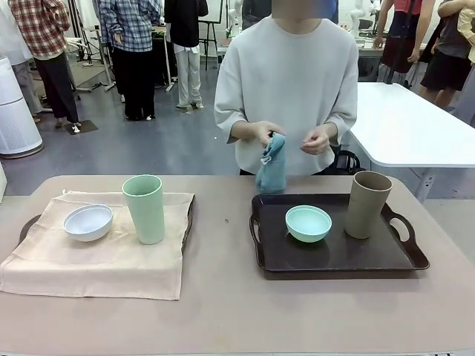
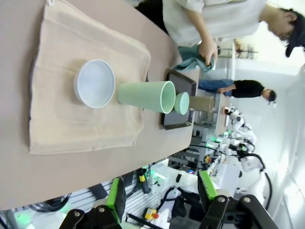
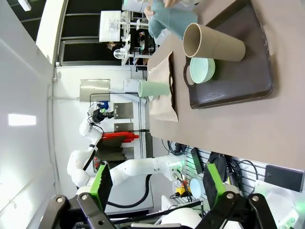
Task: Set up a tray with a mat and arrange the tableware.
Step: Pick up the Picnic Bowl and Reusable plastic cup from the Handle tray in front of the human's position and hold them in the air.
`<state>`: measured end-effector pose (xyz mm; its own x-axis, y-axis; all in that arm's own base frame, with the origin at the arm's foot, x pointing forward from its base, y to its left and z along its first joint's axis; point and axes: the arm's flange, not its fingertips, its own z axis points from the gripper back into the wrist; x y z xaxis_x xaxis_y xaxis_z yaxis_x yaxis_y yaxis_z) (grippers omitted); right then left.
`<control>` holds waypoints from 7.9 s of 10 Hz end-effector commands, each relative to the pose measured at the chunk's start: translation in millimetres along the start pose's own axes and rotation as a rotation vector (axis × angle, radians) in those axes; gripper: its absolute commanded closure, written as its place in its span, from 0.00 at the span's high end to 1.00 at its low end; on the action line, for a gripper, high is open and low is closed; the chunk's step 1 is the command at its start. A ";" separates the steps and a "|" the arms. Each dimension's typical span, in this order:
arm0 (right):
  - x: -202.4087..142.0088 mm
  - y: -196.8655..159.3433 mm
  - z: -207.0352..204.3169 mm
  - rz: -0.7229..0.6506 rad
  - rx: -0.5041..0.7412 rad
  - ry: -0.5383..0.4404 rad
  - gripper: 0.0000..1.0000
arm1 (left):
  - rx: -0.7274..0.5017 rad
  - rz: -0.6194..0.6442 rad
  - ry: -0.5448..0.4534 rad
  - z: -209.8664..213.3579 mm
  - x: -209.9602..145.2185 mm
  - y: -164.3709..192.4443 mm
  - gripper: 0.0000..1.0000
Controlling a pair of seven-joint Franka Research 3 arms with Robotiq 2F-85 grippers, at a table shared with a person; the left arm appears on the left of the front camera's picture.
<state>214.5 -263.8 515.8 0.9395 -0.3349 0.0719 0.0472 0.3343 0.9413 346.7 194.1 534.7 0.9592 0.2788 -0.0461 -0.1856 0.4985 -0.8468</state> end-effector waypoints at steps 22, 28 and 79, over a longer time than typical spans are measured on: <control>76.3 -3.1 -74.8 1.012 -0.457 0.308 1.00 | 0.786 -0.315 0.188 -385.9 -86.7 -223.0 0.80; 156.9 -48.6 -92.4 1.413 -0.246 0.545 1.00 | 0.845 -0.485 0.325 -525.5 -68.7 -287.6 0.80; 198.8 -133.2 -345.1 1.574 -0.001 0.501 1.00 | 0.905 -0.428 -0.105 -737.8 -61.5 -252.9 0.80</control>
<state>515.8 -77.2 296.0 0.0977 0.6294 0.7709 -0.9952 0.0626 0.0751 494.4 -553.7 363.4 0.9753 -0.0554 0.2140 0.0745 0.9939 -0.0819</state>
